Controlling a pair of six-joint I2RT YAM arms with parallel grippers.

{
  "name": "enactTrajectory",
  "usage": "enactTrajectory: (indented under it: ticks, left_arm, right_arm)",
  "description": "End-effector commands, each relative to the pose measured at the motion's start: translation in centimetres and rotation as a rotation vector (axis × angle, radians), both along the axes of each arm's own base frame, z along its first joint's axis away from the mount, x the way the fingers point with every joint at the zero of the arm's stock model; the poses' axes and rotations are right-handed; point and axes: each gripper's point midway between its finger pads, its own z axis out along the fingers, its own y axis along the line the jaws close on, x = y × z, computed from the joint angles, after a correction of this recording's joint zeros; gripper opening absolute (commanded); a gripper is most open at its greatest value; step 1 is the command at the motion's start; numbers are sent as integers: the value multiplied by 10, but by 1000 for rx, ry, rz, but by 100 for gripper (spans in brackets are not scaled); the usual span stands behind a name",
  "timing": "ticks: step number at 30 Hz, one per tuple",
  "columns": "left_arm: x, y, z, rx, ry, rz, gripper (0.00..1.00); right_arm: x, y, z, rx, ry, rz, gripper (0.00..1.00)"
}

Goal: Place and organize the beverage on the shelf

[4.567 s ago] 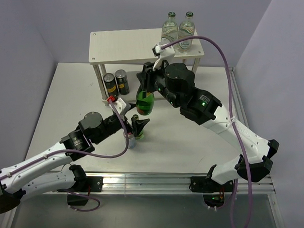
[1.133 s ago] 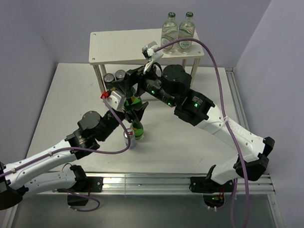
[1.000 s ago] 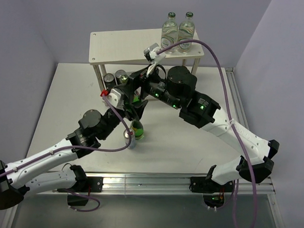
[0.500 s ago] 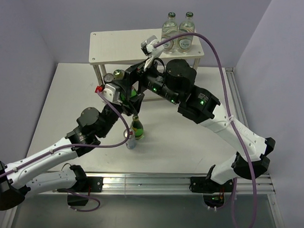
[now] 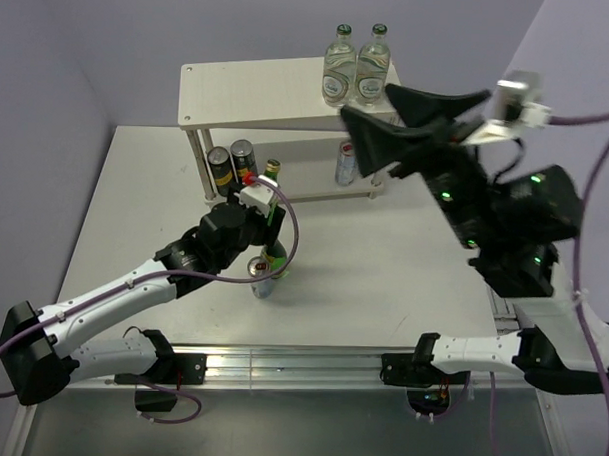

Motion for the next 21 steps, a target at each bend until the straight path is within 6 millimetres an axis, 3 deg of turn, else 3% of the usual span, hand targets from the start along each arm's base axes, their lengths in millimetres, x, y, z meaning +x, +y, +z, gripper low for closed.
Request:
enactTrajectory:
  ticks: [1,5,12,20,21]
  left_arm:
    - [5,6,99,-186,-192,30,0]
    - [6,6,109,-194,-199,37,0]
    - [8,15,129,-183,-255,66,0]
    - [30,43,196,-255,-342,162,0]
    - [34,43,200,-259,-343,164,0]
  right_arm:
    - [7,-32,4,47,-12,-125,100]
    - [4,-35,-3,58,-6,-115,100]
    - [9,-21,-25,14,16,-98,100]
    - [6,-15,-54,42,73,-49,100]
    - [8,-11,-66,26,89,-52,100]
